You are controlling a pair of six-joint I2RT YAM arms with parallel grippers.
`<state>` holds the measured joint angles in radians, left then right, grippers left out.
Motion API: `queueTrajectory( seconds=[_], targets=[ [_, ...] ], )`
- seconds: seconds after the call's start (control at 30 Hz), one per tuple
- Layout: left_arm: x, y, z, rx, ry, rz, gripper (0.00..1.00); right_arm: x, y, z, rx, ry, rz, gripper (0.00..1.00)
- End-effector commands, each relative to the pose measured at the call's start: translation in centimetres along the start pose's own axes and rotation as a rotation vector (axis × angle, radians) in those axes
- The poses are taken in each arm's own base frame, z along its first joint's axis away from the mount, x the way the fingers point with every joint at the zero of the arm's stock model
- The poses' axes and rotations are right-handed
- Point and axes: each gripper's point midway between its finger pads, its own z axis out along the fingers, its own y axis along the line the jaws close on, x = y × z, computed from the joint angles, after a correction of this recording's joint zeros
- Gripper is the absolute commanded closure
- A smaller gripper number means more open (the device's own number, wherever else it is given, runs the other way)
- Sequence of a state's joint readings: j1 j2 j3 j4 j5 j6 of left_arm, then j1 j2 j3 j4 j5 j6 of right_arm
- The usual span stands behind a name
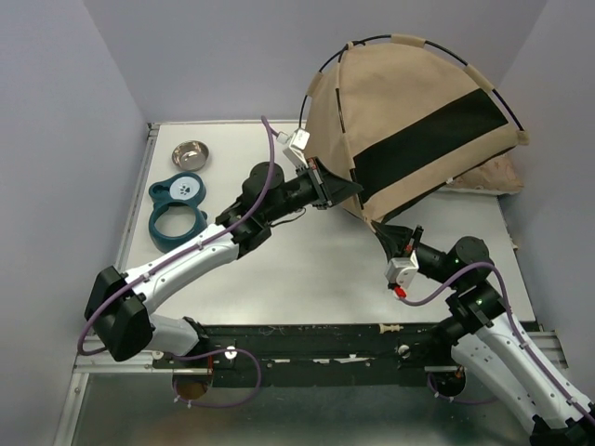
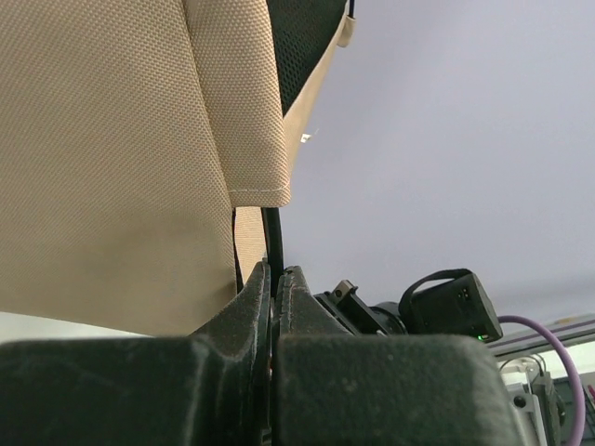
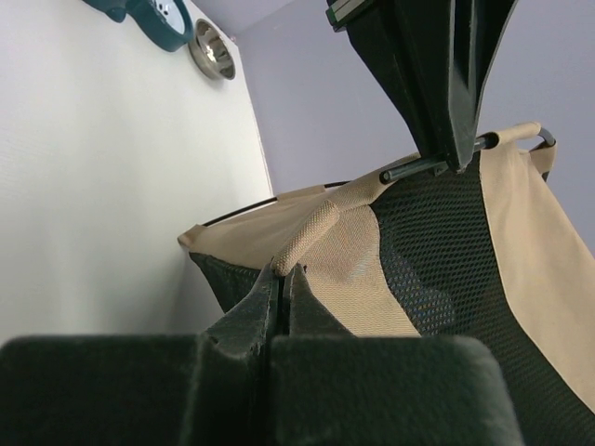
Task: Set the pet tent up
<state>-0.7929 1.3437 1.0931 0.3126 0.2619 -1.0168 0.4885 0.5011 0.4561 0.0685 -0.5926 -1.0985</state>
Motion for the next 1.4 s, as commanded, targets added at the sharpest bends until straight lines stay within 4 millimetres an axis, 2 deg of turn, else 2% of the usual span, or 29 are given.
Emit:
queueTrajectory(
  seconds=[0.0,0.23,0.6,1.0,1.23,1.37],
  targets=[
    [-0.6,0.2,1.0,-0.028,-0.049,0.055,1.0,-1.1,0.7,0.0,-0.028,-0.055,0.022,0.99],
    [1.8,1.2,1.0,-0.052,-0.007,0.067,1.0,-1.3,-0.1,0.1,-0.007,-0.053,0.051,0.99],
    [2.4,2.8,0.1,-0.101,0.007,0.091,1.0,-1.3,0.1,-0.4,0.0,-0.043,0.065,0.99],
    [2.6,1.9,0.2,-0.066,0.018,0.085,1.0,-1.3,0.3,-0.4,-0.013,-0.041,0.072,0.99],
    [4.0,2.3,0.2,-0.07,0.044,0.06,1.0,-1.5,0.0,-0.3,-0.013,-0.048,0.077,0.99],
    [4.8,1.6,0.2,-0.053,0.065,0.038,1.0,-1.2,0.1,-0.2,-0.014,-0.035,0.093,0.99]
  ],
)
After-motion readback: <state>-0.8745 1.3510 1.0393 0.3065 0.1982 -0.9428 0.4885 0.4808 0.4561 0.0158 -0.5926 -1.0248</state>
